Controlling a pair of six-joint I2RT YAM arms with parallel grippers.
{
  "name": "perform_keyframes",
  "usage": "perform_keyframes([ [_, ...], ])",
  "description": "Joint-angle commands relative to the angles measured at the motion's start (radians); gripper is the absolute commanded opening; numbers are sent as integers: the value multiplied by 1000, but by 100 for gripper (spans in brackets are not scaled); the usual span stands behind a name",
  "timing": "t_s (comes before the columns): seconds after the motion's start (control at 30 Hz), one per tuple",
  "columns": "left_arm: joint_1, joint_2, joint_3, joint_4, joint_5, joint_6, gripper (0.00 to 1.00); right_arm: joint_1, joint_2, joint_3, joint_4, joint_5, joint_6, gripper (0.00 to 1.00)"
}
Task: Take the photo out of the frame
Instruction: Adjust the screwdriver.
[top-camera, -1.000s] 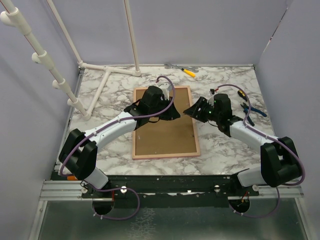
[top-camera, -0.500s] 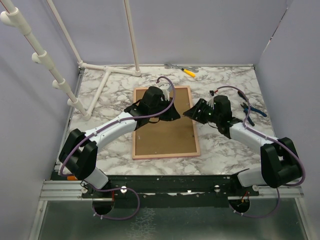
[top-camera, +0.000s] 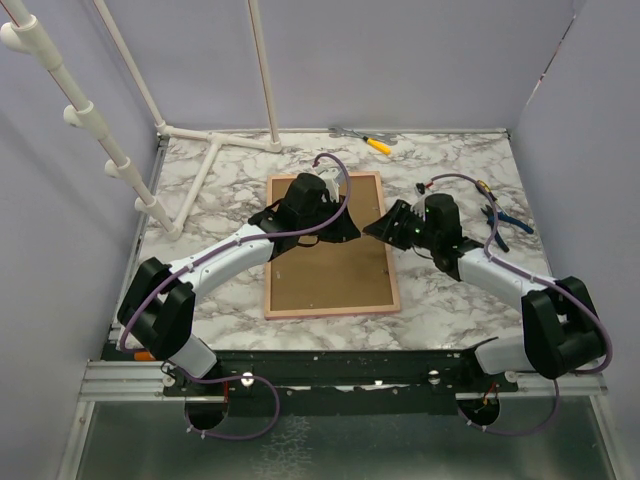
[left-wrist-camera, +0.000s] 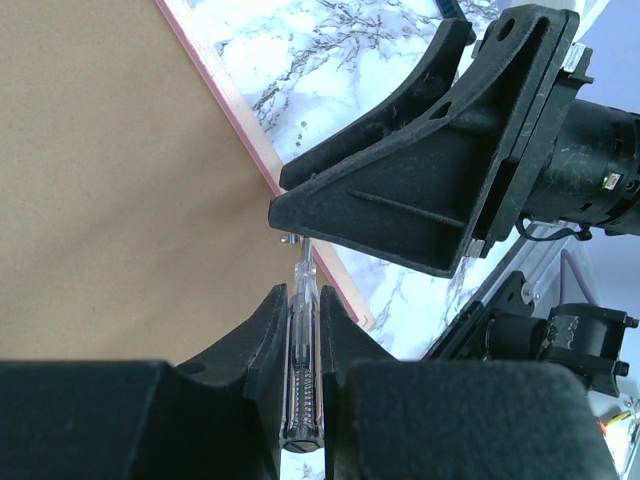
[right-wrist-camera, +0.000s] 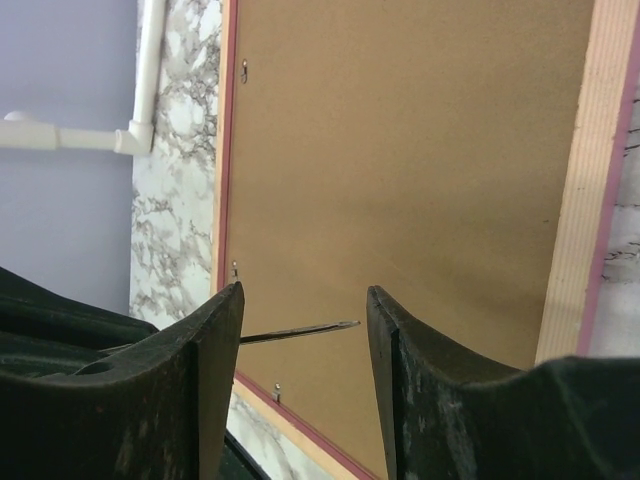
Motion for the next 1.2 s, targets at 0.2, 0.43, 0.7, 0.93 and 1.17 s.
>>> perform_keyframes([
  [0.2,-2,-25,10,76,-40,-7,0,34,-25,-38,-32,-47,3,52],
  [0.43,-3,-15,15,77,-39,-11,0,37,-21,-38,-35,-33,-4,56],
  [0.7,-1,-16,9,77,-29,-18,0,37,-52,35,-103,22,-33,84],
  [0.93,0,-41,-2,73,-38,-13,0,36,-119,66,-207,171,-99,92],
  [1.17,27,-49,10,9,-67,16,0,34,-207,66,-300,395,-188,92],
])
